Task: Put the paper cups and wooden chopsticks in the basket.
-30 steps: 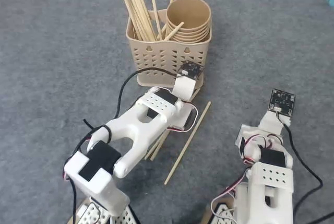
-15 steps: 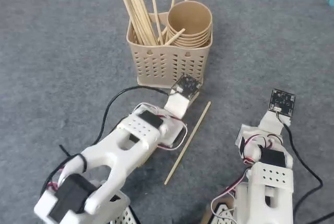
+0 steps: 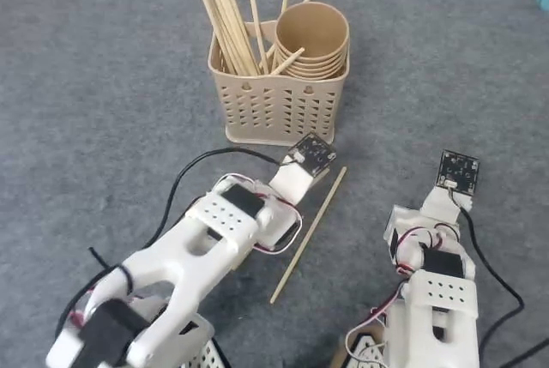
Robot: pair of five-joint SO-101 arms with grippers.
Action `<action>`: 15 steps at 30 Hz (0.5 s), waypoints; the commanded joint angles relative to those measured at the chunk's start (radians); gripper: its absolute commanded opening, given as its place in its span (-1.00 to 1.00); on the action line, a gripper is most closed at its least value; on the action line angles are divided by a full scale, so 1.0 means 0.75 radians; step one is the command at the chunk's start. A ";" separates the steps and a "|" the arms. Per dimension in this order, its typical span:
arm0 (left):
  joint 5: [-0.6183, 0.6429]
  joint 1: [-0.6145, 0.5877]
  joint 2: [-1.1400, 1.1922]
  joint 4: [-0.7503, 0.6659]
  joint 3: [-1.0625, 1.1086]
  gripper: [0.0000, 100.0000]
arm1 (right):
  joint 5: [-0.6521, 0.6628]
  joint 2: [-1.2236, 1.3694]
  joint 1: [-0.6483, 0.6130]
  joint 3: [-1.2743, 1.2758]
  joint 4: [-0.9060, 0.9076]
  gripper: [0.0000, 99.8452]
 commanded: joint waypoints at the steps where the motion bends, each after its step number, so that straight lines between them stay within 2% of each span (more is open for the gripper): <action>1: -0.035 0.006 -0.203 -0.037 0.064 -0.97 | 0.014 -0.032 -0.007 -0.010 -0.024 -0.93; 5: -0.123 -0.047 -0.432 -0.178 0.244 -0.97 | 0.014 -0.032 -0.009 -0.012 -0.024 -0.93; 9: -0.055 -0.164 -0.687 -0.284 0.355 -0.97 | 0.014 -0.032 -0.009 -0.012 -0.026 -0.93; 15: 0.092 -0.368 -1.037 -0.325 0.416 -0.97 | 0.014 -0.032 -0.007 -0.010 -0.026 -0.93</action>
